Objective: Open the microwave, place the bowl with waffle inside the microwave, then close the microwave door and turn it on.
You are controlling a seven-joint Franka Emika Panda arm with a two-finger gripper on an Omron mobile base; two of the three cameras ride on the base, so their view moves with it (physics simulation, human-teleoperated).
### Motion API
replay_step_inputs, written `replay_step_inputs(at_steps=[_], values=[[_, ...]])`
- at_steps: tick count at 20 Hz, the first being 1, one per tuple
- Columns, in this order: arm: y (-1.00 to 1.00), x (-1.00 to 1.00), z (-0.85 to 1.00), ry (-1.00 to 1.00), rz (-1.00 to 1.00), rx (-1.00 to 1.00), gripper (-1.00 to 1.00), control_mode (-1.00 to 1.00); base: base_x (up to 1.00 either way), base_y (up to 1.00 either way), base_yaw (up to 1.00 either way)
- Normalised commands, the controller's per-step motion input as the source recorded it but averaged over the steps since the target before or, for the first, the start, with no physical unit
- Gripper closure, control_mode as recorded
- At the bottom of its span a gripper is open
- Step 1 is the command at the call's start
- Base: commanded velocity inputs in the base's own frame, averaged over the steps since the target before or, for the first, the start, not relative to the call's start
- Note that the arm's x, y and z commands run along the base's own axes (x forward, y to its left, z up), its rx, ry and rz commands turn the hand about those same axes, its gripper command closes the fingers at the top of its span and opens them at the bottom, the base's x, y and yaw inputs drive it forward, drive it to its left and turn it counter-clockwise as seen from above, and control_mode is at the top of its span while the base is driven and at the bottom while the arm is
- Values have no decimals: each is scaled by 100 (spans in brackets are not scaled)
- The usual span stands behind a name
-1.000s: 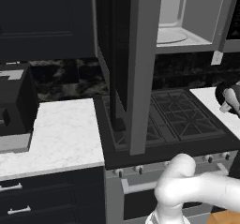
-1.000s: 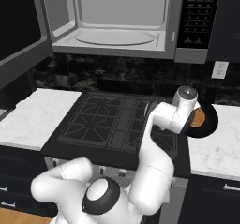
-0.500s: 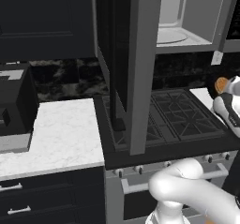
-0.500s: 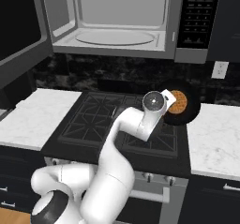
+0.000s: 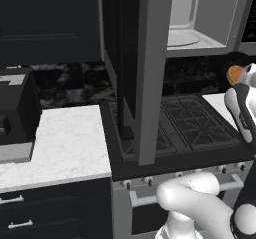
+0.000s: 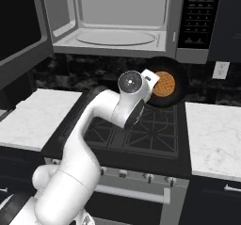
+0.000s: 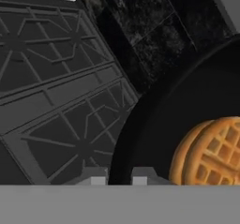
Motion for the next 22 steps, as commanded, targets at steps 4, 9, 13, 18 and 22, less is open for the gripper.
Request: replay_step_inputs(at_steps=[4, 9, 13, 18, 22], values=[[51, -33, 69, -12, 14, -16, 100, -100, 0, 0, 0], [34, -8, 69, -14, 21, -8, 100, -100, 0, 0, 0], [15, 24, 60, -4, 29, -1, 100, -100, 0, 0, 0], [31, 64, 52, -1, 28, -2, 100, -100, 0, 0, 0], [41, 42, 55, -2, 15, -4, 100, -100, 0, 0, 0]])
